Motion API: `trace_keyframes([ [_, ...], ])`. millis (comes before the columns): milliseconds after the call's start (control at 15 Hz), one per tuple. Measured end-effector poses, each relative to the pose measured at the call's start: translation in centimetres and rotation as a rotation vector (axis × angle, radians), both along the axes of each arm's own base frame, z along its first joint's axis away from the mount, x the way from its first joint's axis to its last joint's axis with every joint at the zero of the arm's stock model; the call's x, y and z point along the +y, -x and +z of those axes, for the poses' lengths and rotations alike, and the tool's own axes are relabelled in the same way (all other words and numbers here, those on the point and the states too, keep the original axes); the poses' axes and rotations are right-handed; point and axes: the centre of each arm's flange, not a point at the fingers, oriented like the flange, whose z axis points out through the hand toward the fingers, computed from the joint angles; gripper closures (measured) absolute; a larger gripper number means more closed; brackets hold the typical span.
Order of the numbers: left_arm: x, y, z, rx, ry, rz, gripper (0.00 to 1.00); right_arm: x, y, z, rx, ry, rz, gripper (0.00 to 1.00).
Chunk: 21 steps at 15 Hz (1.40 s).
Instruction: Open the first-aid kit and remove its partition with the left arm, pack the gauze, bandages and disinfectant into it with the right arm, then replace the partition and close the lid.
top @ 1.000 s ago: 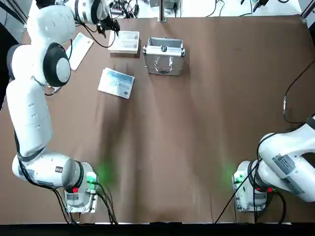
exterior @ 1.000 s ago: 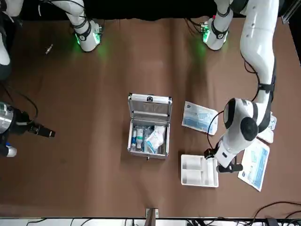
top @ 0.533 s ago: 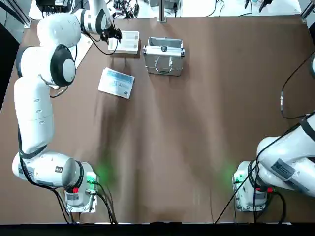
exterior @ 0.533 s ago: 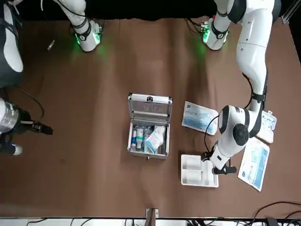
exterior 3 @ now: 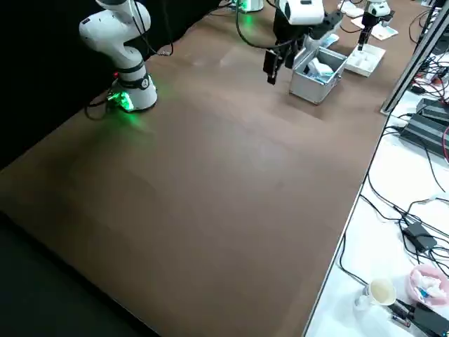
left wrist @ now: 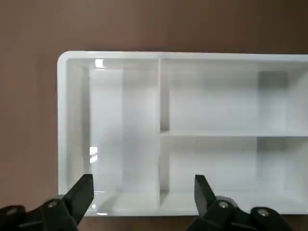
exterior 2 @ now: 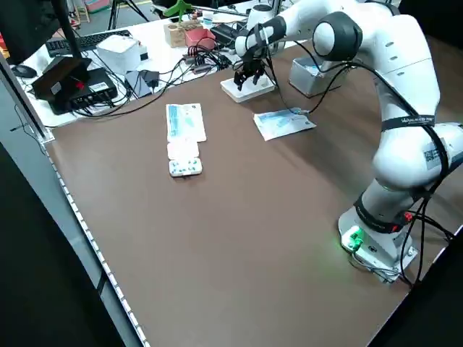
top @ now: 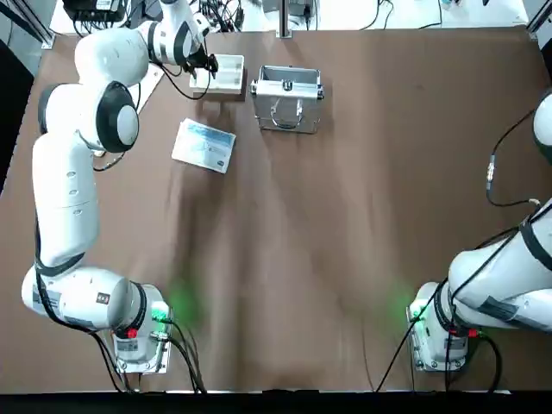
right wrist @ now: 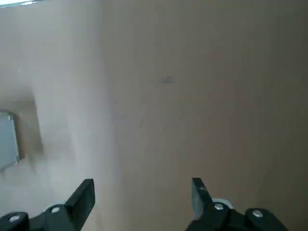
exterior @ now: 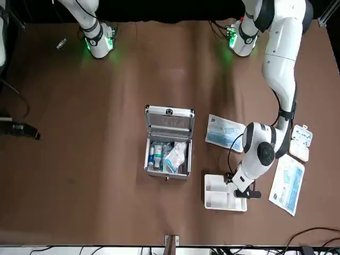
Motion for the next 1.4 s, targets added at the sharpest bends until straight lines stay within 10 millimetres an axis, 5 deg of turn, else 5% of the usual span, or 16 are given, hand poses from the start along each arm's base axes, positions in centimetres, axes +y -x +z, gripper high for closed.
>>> trace_keyframes([
  [200,-0.3,0.0,-0.6,0.005,-0.002,-0.007,0.13,0.2,2.7,1.9,-0.008,-0.002,0.011,0.11],
  [333,-0.9,0.2,-1.3,0.012,-0.004,-0.018,0.16,1.4,4.1,3.1,-0.019,0.007,0.023,0.02],
  [667,-1.6,0.2,-1.9,0.012,-0.01,-0.028,0.26,3.7,5.1,3.7,-0.025,0.02,0.051,0.01],
  [800,-1.4,0.1,-1.9,0.011,-0.013,-0.026,0.38,3.6,5.3,3.4,-0.015,0.019,0.052,0.01],
  [1067,-0.8,-0.4,-2.1,-0.002,-0.019,-0.017,0.4,3.1,6.9,2.1,0.017,0.001,0.069,0.01],
  [1200,-0.9,-0.9,-2.4,-0.01,-0.017,-0.016,0.41,1.3,7.6,3.0,0.007,-0.038,0.043,0.01],
  [1400,-0.9,-1.0,-2.4,-0.014,-0.016,-0.016,0.49,1.3,8.5,4.5,0.017,-0.043,0.043,0.01],
])
